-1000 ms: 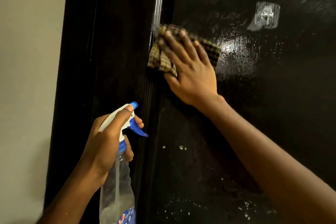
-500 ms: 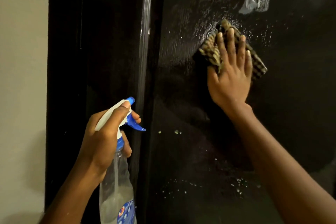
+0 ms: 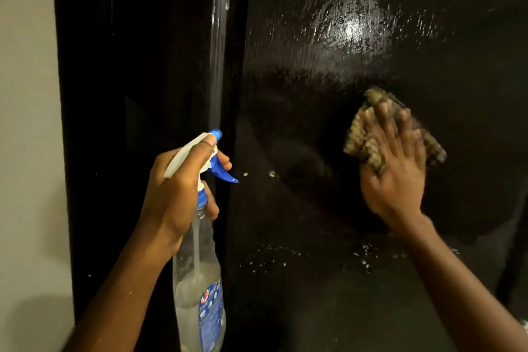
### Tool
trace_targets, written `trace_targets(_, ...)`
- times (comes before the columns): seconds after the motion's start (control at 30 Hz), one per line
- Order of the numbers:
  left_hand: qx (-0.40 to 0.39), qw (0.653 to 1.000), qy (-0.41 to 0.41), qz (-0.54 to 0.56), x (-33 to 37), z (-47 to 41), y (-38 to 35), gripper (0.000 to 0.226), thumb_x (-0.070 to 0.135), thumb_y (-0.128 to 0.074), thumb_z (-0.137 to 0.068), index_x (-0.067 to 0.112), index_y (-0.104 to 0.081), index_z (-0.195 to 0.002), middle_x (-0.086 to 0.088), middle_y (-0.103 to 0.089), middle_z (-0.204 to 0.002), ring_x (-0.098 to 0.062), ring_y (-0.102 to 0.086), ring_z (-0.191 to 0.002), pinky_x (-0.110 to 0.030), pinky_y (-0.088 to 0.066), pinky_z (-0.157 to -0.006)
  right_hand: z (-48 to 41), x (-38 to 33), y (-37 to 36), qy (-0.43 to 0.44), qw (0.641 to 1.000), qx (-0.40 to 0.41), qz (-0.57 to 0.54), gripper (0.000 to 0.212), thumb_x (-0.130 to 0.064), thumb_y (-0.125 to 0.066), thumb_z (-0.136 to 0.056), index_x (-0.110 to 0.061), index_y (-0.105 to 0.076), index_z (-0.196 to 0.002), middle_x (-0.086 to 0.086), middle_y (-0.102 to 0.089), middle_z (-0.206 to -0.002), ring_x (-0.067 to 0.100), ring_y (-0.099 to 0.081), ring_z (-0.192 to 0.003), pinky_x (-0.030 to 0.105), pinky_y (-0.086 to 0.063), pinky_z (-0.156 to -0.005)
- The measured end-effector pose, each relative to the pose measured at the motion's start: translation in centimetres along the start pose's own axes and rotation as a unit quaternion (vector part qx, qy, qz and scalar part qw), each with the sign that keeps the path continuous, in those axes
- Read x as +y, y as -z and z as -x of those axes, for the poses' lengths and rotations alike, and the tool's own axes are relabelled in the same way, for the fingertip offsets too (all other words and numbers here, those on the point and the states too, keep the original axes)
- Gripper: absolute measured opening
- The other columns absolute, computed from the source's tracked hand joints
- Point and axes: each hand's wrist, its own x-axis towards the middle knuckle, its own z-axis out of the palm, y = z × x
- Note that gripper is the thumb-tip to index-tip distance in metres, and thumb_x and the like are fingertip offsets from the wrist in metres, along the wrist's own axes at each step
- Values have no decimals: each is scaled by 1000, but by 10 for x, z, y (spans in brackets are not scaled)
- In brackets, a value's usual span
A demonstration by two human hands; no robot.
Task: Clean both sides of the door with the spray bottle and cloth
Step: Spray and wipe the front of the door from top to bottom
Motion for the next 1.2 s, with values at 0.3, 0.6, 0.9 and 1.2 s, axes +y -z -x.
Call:
trace_targets(0.3, -30, 999, 14, 11, -1, 11, -37, 40, 39, -42, -100, 13, -67, -83, -2, -72, -78, -24, -54, -35, -31, -47, -44, -39, -50, -2, 38, 999, 6, 13, 67, -49, -28, -98, -28, -19, -161, 1, -13, -169, 24, -6, -156, 44, -9, -126)
trace_targets(0.6, -65, 996, 32, 55, 10, 20, -98, 42, 39, -46, -99, 9, -68, -81, -5, -73, -87, -28, -52, -35, -32, -45, -43, 28, 36, -1, 95, 995, -13, 24, 63, -46, -29, -99, -31, -20, -160, -3, -12, -168, 24, -6, -156, 44, -9, -126)
trace_targets(0.9, -65, 997, 10, 35, 29, 44, -188, 41, 38, -45, -100, 10, -68, -79, -4, -71, -72, -25, -53, -34, -30, -46, -44, 25, 151, 25, 13, 1000, 19, -3, 64, -41, -34, -97, -30, -24, -159, -4, -14, -168, 22, -6, -157, 50, -11, -125)
trace_targets(1.2, -77, 996, 14, 40, 59, 81, -308, 43, 38, -45, -101, 8, -67, -79, -7, -73, -81, -26, -53, -35, -29, -46, -43, 19, 244, 41, -17, 998, 24, -47, 65, -46, -33, -99, -26, -22, -160, -2, -8, -168, 23, -2, -157, 39, -4, -126)
